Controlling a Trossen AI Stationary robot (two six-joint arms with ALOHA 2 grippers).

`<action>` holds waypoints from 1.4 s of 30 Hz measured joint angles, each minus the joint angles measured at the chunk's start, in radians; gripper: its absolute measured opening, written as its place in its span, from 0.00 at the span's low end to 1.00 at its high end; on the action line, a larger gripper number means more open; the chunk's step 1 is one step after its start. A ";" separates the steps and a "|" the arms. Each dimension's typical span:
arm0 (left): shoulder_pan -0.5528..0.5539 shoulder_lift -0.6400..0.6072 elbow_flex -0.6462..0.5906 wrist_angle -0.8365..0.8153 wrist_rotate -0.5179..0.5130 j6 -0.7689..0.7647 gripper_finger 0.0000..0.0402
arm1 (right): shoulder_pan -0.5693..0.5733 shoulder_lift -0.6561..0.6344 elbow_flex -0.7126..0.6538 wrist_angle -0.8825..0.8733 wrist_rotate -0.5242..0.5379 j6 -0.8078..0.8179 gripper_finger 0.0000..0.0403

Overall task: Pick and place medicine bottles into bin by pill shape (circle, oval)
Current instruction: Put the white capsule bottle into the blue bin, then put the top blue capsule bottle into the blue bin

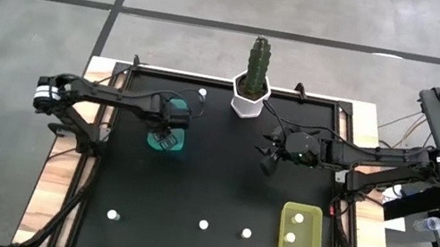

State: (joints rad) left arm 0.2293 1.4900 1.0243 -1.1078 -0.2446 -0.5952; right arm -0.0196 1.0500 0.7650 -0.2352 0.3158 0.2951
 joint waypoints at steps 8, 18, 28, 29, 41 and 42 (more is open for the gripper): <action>0.010 0.059 0.013 0.006 -0.064 -0.058 0.33 | 0.000 0.000 0.000 0.000 0.000 0.000 0.53; 0.014 0.068 0.013 0.008 -0.068 -0.075 0.51 | 0.000 0.000 0.000 0.000 0.000 -0.004 0.53; 0.013 0.067 0.030 0.007 -0.068 0.004 0.57 | 0.000 0.000 0.000 0.000 0.000 -0.004 0.53; 0.011 0.067 0.035 0.007 -0.068 0.012 0.57 | 0.000 0.000 0.000 0.000 0.000 -0.004 0.53; -0.045 -0.049 0.067 0.141 -0.055 0.258 0.57 | 0.000 0.000 -0.001 0.000 0.000 -0.008 0.53; -0.059 -0.063 0.067 0.173 -0.042 0.292 0.57 | 0.000 0.000 -0.002 0.000 0.000 -0.008 0.53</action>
State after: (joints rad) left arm 0.1707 1.4269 1.0908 -0.9352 -0.2867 -0.3031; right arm -0.0196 1.0504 0.7629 -0.2347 0.3157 0.2874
